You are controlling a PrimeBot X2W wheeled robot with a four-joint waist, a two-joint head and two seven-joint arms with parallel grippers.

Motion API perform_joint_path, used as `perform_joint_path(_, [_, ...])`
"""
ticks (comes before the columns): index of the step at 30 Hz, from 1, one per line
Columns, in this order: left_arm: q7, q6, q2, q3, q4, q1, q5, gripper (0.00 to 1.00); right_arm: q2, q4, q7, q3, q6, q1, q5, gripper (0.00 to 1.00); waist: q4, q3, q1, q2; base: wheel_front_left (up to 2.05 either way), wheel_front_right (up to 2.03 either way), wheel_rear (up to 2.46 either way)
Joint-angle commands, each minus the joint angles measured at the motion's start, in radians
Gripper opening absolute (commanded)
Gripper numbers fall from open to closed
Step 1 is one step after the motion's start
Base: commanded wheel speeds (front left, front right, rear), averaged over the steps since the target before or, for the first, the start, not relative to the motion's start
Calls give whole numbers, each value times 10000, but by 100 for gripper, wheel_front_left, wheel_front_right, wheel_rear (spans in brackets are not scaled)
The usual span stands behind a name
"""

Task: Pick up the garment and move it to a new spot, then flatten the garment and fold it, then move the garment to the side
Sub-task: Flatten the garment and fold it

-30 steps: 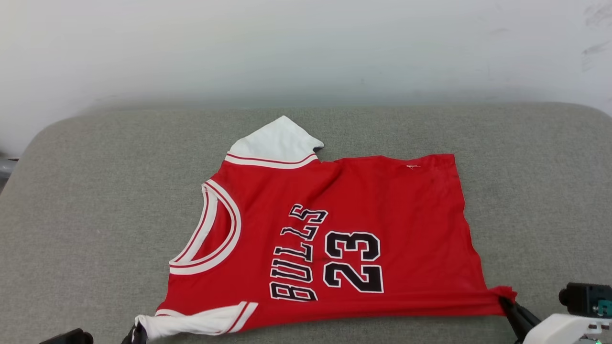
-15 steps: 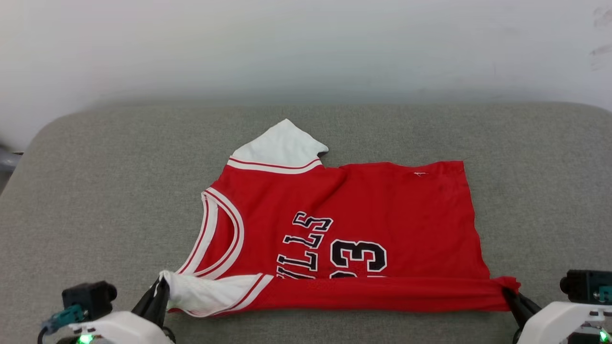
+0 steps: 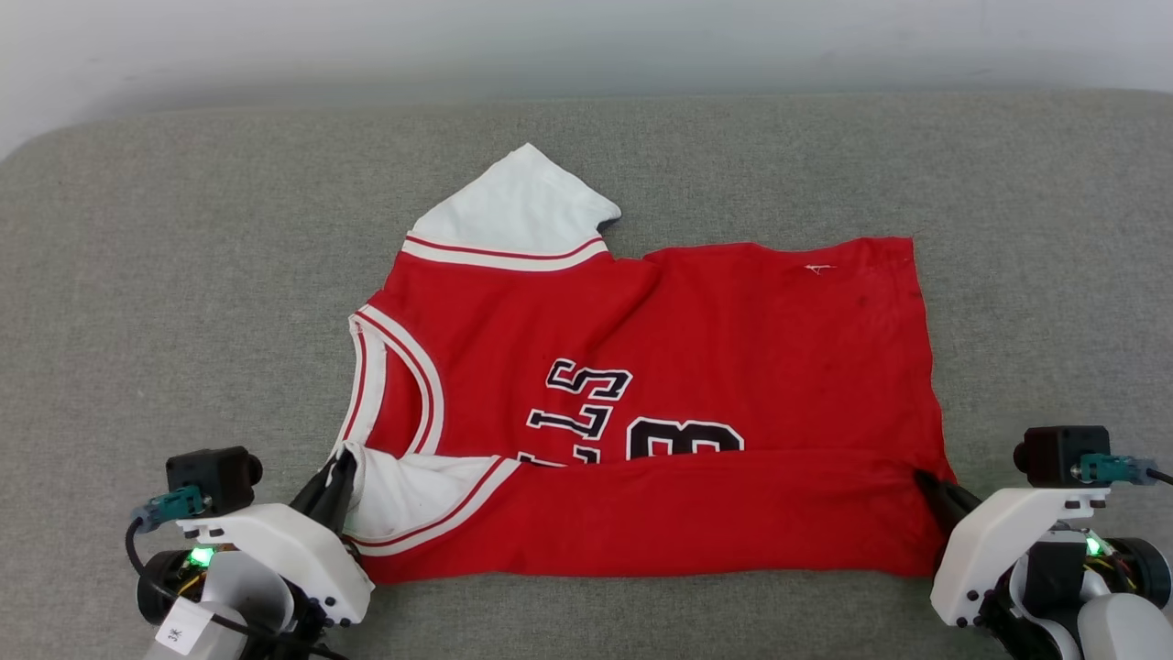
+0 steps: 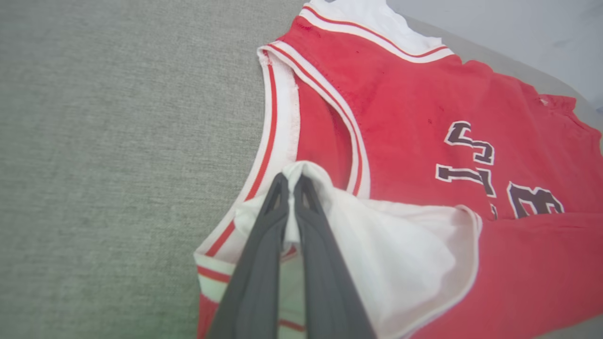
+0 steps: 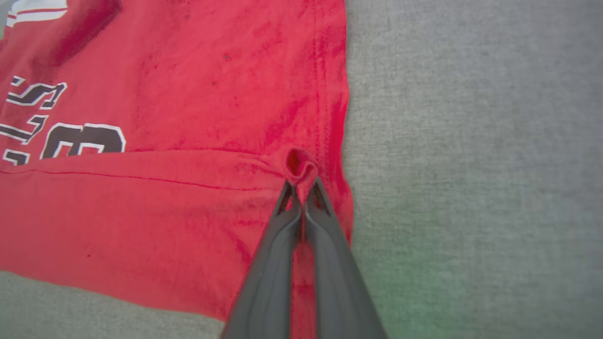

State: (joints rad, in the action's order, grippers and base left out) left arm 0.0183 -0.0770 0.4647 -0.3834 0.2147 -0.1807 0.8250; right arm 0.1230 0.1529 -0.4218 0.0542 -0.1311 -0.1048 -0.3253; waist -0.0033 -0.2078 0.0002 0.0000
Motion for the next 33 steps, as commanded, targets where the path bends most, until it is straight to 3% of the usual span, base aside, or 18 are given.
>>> perform_joint_path(1, [51,126,-89,-80,256,-182,16,0,26,210,106,-80,8,-226,-55,0,4,-78,-2,0,0,0,0])
perform_joint_path(6, [210,443,-413,-265,1188,-465,57,0,170,954,434,-342,8,-395,-124,0,29,-97,-2,0,0,0,0])
perform_joint_path(7, [213,498,-480,-288,1331,-515,100,4,188,1073,499,-395,8,-387,-144,15,35,-77,-2,0,0,0,0])
perform_joint_path(8, [235,516,-523,-313,1457,-554,109,31,227,1151,622,-428,8,-386,-142,42,49,-50,-2,0,0,0,0])
perform_joint_path(9, [333,533,-557,-301,1592,-589,94,71,248,1180,785,-458,8,-388,-128,82,58,-7,-2,0,0,0,0])
perform_joint_path(10, [414,512,-596,-273,1699,-630,83,100,246,1178,1017,-480,8,-387,-161,100,70,38,-2,0,0,0,0])
perform_joint_path(16, [744,412,-598,-105,2052,-591,130,100,229,870,2712,-604,8,-249,-229,100,49,535,-2,0,0,0,0])
perform_joint_path(24, [500,-41,59,179,1550,-153,131,100,26,55,4179,-362,8,78,401,100,-183,1201,-2,0,0,0,0])
perform_joint_path(28, [-347,-207,613,234,687,95,345,100,-144,-523,4177,-180,8,340,620,100,-236,1320,-2,0,0,0,0])
perform_joint_path(33, [-2230,-121,1544,217,-629,473,1045,100,-353,-1271,3980,56,8,691,795,100,-236,1275,-2,0,0,0,0])
